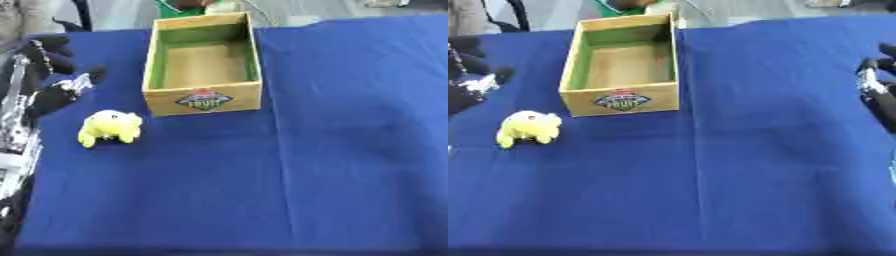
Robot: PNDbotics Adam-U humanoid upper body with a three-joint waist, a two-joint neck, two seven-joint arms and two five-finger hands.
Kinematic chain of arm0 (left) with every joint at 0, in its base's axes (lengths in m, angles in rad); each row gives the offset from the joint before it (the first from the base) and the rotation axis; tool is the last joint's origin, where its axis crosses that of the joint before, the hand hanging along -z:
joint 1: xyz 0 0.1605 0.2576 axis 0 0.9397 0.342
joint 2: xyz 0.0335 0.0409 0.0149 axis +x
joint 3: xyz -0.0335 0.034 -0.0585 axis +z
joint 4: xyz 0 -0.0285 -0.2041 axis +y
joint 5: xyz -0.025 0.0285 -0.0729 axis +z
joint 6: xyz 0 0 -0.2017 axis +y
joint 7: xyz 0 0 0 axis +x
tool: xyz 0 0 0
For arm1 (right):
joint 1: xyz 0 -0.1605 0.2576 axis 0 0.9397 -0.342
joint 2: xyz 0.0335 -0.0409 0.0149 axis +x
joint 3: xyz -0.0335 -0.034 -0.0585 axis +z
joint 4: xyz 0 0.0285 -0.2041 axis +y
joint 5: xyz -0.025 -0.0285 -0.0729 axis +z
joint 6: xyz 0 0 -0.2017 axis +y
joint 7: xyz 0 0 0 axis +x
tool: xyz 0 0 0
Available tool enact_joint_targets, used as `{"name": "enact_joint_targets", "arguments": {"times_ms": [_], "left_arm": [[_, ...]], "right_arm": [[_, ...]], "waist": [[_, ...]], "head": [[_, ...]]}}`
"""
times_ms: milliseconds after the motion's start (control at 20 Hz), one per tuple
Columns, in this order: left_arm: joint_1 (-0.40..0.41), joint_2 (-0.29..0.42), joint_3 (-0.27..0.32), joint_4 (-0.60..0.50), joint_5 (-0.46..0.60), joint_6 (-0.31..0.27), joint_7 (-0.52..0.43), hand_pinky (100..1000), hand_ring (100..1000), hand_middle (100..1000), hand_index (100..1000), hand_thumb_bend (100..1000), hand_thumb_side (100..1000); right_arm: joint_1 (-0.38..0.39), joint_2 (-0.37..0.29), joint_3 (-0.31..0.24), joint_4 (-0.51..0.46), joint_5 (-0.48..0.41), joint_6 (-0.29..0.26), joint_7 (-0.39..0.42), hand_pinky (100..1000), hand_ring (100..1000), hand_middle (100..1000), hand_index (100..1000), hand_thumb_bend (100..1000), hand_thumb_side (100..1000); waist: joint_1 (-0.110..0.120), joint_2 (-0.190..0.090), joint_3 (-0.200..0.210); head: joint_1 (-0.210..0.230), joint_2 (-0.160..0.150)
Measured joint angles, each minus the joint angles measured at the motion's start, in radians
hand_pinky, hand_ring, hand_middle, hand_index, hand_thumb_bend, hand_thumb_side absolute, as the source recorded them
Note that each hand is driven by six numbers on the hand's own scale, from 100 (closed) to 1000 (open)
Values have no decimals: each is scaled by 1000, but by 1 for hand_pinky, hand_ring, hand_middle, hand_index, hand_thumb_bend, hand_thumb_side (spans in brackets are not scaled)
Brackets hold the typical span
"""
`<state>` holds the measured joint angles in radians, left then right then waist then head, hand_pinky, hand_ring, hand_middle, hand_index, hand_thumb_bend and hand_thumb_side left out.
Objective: Pick up objects on the table and place them in the box.
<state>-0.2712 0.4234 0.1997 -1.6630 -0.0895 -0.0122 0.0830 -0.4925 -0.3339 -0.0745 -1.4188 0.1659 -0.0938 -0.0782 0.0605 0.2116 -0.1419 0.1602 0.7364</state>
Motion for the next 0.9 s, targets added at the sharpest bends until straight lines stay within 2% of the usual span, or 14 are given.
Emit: {"name": "enact_joint_targets", "arguments": {"times_ms": [450,900], "left_arm": [[7,34,0,-4,-28,-1,-48,611,547,571,753,835,308],[17,141,-19,-3,-223,-12,-301,629,564,593,754,761,218]], "right_arm": [[0,0,0,0,0,0,0,744,906,672,911,100,566],[0,-5,0,0,0,0,0,744,906,672,911,100,567]], "waist": [[0,-1,0],[6,-3,-1]], "head": [[0,0],[-4,0]]}}
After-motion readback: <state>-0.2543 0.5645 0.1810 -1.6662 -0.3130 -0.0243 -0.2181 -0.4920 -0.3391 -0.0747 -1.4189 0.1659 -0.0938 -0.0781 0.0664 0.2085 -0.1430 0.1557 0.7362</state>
